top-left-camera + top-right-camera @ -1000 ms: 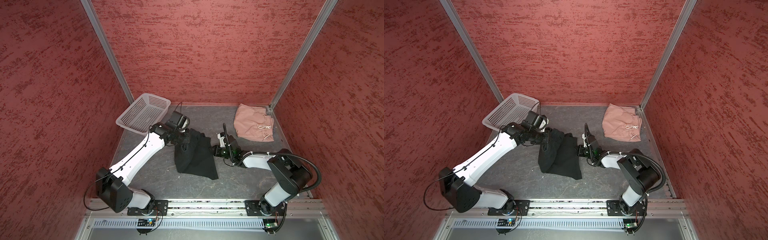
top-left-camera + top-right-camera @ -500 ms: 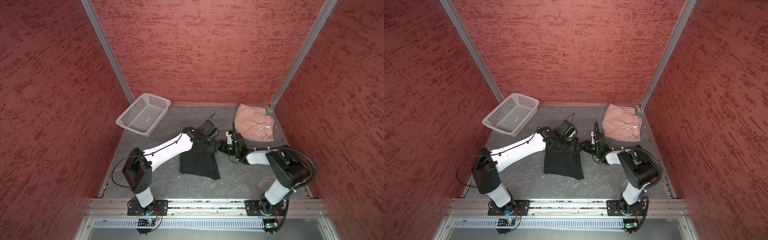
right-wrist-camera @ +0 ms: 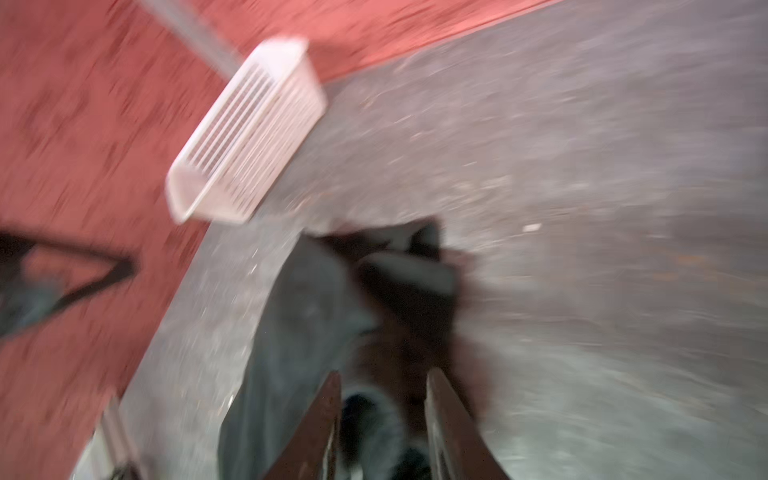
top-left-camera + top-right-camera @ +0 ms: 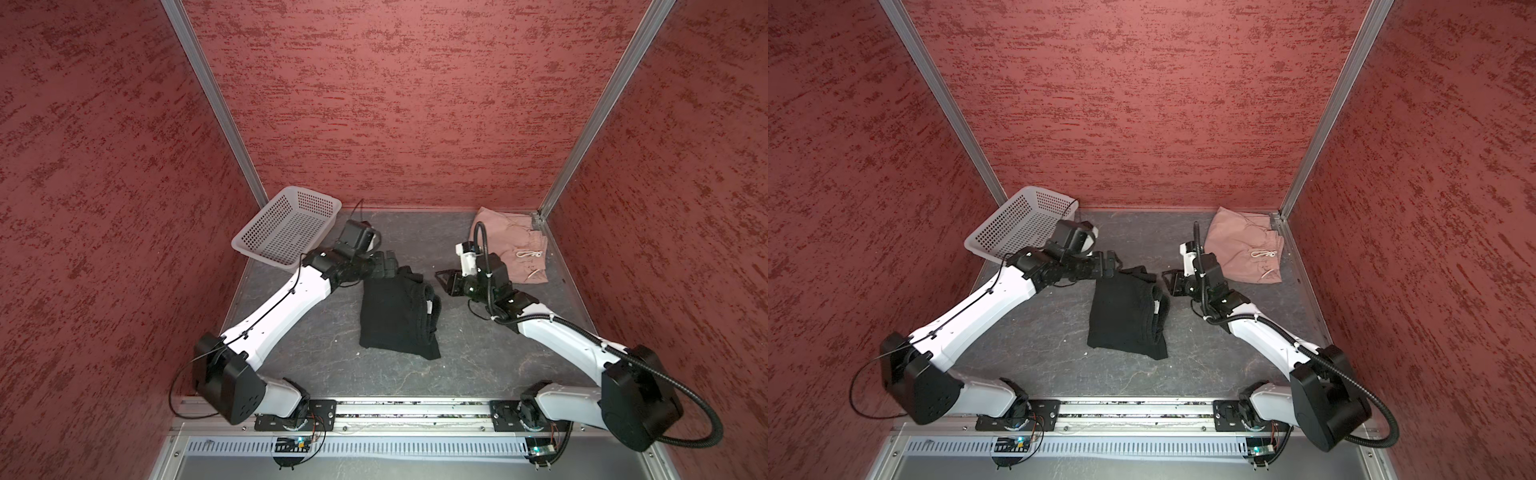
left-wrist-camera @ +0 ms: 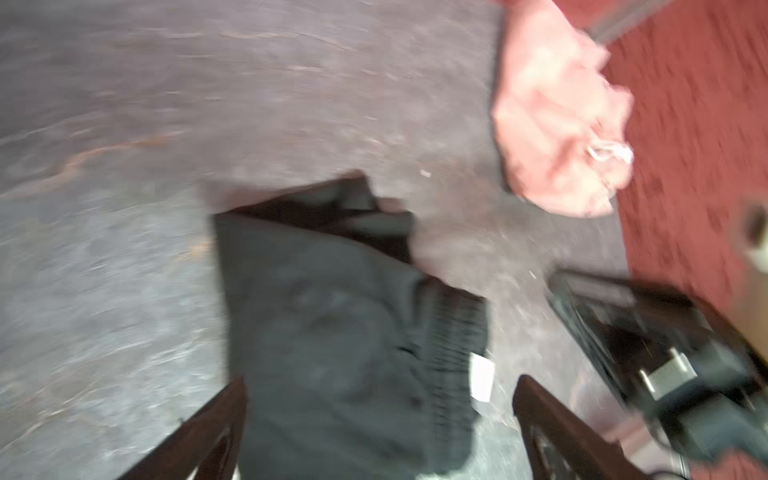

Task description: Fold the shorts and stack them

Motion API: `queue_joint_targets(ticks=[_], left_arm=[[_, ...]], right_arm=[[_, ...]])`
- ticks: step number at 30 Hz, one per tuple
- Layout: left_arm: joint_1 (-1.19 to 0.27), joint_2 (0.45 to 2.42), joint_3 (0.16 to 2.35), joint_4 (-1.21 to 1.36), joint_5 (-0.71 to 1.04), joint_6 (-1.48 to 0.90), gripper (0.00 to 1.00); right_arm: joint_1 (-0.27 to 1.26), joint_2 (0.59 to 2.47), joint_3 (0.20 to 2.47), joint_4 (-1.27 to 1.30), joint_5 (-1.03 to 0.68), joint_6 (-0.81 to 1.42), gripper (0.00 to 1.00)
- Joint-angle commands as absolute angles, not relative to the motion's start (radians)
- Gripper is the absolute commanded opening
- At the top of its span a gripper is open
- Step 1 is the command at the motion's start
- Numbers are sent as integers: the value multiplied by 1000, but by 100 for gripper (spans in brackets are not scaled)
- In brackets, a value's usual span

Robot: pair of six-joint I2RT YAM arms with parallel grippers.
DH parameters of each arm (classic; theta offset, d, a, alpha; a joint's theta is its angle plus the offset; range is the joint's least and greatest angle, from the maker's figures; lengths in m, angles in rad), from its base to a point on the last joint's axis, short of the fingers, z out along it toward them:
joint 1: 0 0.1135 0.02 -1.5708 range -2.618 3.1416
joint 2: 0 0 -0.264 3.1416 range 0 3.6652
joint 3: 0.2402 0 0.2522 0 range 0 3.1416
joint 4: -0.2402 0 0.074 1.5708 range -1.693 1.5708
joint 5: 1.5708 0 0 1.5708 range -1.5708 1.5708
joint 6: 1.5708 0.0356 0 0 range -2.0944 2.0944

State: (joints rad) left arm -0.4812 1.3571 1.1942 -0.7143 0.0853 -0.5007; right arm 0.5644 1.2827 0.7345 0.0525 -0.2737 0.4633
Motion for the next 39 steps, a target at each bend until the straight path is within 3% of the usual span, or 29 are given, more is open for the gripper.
queue_joint_targets(ticks=[1,4,8,12,17,21,27,32,35,39], left_arm=[[-414,1300,1019,-609,109,-523,99],[-373,1278,907,-539,153,-526,100],[-360,1302,816,-430,226,-523,99],[-343,1366,755,-328,312,-514,99],[-336,1424,712,-215,395,-529,99],[-336,1419,735,-245,404,-522,99],[-366,1358,795,-315,394,-509,99],[-402,1380,838,-323,392,-487,99],[-423,1404,866,-298,411,-483,81],[-471,1467,903,-294,397,-459,72]], right_arm=[[692,1321,742,109,-386,402,36],[735,1409,766,136,-396,435,36],[712,1542,780,-2,-267,495,30],[607,1609,681,78,-341,584,30],[607,1618,729,96,-401,522,46],[618,1489,748,115,-422,524,58],[565,1256,752,-170,-263,529,75],[459,1220,694,-356,-356,535,86],[437,1172,630,-325,-421,569,91],[434,1155,561,-178,-510,624,98]])
